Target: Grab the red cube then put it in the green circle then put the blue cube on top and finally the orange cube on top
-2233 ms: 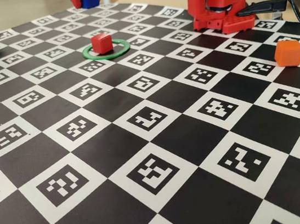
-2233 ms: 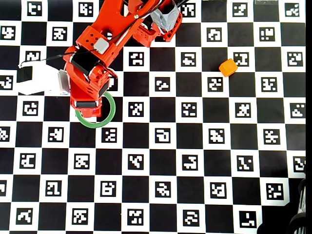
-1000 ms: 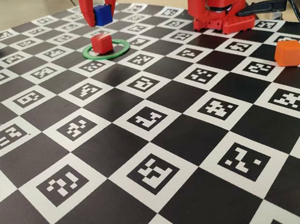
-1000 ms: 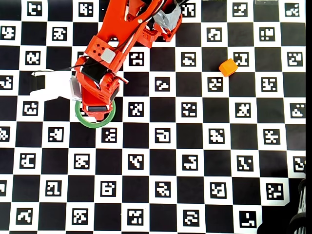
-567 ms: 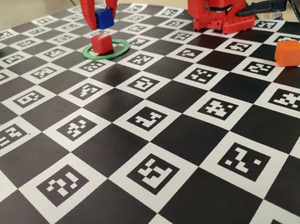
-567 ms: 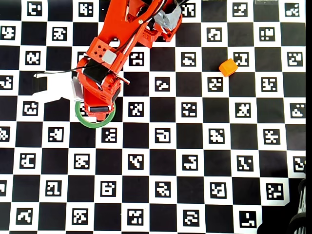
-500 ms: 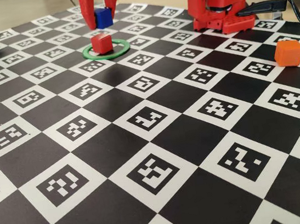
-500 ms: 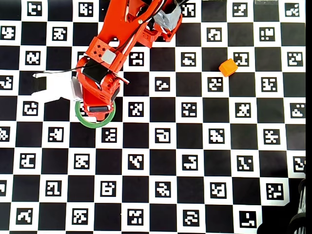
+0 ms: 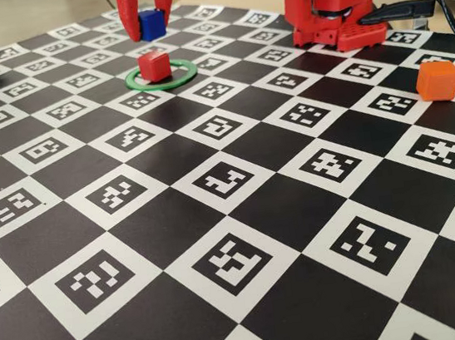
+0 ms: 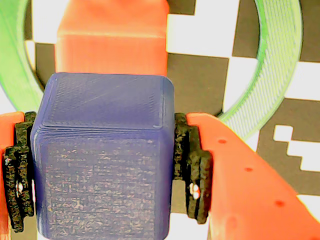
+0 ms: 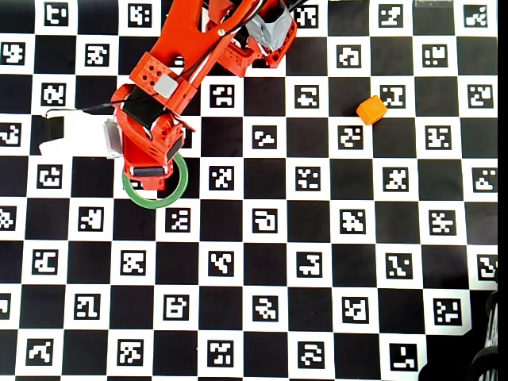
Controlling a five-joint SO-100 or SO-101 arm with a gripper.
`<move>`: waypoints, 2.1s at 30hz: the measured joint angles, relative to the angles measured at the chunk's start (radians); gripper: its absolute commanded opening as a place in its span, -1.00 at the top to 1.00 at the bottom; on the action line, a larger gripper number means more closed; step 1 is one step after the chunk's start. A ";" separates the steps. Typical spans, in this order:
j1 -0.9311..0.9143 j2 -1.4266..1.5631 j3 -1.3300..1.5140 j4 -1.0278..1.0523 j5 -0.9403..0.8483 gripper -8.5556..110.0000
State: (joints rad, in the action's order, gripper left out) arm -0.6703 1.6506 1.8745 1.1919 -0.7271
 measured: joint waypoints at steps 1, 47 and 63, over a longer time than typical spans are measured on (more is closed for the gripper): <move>0.000 0.000 0.000 0.000 0.003 0.78; -0.015 0.000 0.058 -0.091 0.008 0.78; -0.012 0.000 0.092 -0.101 0.008 0.78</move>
State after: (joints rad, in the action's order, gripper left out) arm -0.6826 1.6506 1.9666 1.0907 -0.7194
